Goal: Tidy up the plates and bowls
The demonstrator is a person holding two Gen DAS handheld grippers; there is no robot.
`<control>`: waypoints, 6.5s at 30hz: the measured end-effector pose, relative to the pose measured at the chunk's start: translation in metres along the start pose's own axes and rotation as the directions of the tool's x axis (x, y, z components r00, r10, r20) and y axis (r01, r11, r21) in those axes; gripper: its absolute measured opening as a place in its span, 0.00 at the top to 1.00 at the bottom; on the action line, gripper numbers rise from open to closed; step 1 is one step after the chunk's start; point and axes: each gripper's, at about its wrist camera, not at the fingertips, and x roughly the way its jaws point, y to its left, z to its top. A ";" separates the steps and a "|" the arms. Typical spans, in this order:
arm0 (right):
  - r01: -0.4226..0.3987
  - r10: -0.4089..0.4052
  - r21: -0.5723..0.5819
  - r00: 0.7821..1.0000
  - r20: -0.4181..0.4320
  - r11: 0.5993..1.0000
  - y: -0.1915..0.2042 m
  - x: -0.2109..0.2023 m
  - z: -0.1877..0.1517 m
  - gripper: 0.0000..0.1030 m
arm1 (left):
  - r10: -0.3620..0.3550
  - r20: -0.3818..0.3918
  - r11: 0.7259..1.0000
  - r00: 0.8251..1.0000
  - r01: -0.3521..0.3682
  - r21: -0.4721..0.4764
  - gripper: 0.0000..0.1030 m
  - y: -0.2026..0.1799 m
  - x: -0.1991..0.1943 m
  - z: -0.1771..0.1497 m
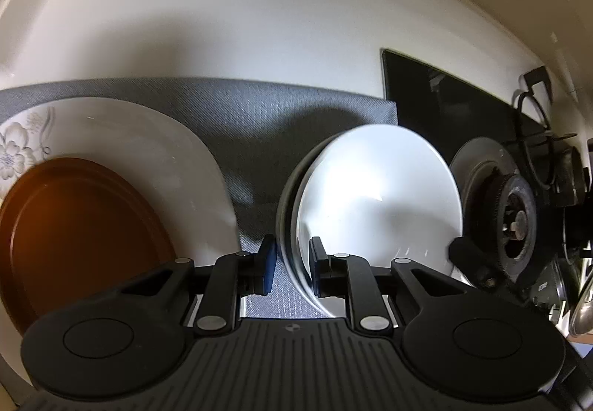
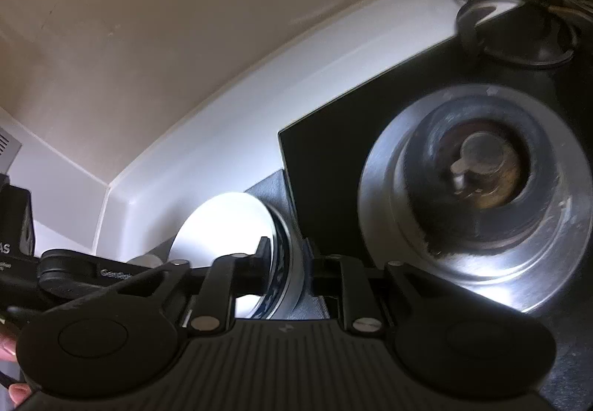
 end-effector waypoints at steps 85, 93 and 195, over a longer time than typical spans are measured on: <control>-0.303 -0.009 -0.520 0.859 -0.513 0.799 0.324 0.023 -0.259 0.74 | 0.092 0.123 0.965 0.988 -0.058 -0.256 0.67 0.336 -0.182 -0.264; -0.294 -0.018 -0.583 0.883 -0.469 0.757 0.329 0.004 -0.254 0.73 | 0.124 0.168 0.970 0.978 -0.084 -0.228 0.70 0.331 -0.183 -0.267; -0.193 0.127 -0.151 0.923 -0.364 0.969 0.252 -0.037 -0.178 0.64 | -0.032 0.223 0.984 0.974 0.070 -0.163 0.54 0.259 -0.205 -0.211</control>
